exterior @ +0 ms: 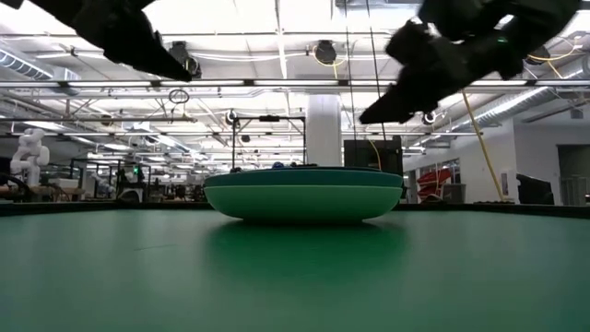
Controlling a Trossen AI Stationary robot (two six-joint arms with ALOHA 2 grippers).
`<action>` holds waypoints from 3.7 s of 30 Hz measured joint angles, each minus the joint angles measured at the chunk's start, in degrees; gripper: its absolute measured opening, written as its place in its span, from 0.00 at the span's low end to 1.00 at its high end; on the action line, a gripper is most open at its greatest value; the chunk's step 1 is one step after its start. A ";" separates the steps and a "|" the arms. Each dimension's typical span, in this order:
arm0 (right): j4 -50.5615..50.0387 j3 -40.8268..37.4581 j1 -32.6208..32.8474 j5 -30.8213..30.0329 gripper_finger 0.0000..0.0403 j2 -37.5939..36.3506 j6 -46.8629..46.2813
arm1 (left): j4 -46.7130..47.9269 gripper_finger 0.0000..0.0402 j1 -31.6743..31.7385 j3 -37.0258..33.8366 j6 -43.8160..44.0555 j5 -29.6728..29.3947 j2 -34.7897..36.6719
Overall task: Stack plastic plates
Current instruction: Return to Home Position
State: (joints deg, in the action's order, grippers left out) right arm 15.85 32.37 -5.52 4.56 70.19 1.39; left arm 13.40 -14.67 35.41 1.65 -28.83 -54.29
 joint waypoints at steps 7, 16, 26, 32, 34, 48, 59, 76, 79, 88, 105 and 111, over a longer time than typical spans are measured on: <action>6.95 -12.14 -1.26 -0.28 0.25 -12.96 0.80 | -4.60 0.26 3.76 -5.95 -4.56 0.33 11.07; 9.49 -22.42 -3.32 -1.00 0.25 -26.19 -0.66 | -3.27 0.26 6.77 -10.79 -3.07 0.77 23.41; 0.70 -25.16 -4.33 -8.75 0.25 -35.70 0.80 | 4.41 0.26 6.87 -11.49 1.26 0.71 28.71; -4.59 -25.16 -4.33 -9.44 0.25 -41.47 1.72 | 0.02 0.26 6.87 -17.46 1.95 0.53 31.23; -5.20 -25.16 -4.33 -9.45 0.25 -43.11 2.59 | 0.19 0.26 6.87 -18.31 2.13 0.51 32.28; -11.77 -25.14 -4.33 -13.61 0.25 -52.24 6.40 | 0.93 0.26 7.42 -19.55 1.65 0.04 42.03; -14.81 -25.45 -4.31 -13.35 0.25 -55.65 7.05 | -6.53 0.26 8.65 -25.71 2.49 0.35 42.39; -12.17 -31.25 -4.44 -16.49 0.25 -60.38 9.72 | -17.41 0.26 8.65 -34.85 1.64 3.44 42.26; -12.18 -31.31 -4.44 -16.55 0.25 -60.45 10.10 | -17.89 0.26 8.65 -34.85 -0.18 3.44 42.26; -12.43 -31.37 -4.42 -16.42 0.25 -60.39 9.92 | -18.74 0.26 8.65 -34.85 1.10 1.25 42.26; -12.42 -31.48 -3.15 -16.54 0.25 -66.48 11.02 | -18.78 0.26 8.65 -34.85 -0.41 1.25 42.26; -13.04 -31.48 -1.78 -16.54 0.25 -68.62 11.25 | -18.73 0.26 8.65 -34.85 -0.39 1.26 42.26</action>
State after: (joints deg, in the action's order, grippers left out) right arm 2.81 0.89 -7.30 -11.99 1.57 12.65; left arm -5.34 -6.02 0.56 1.26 -27.57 -12.03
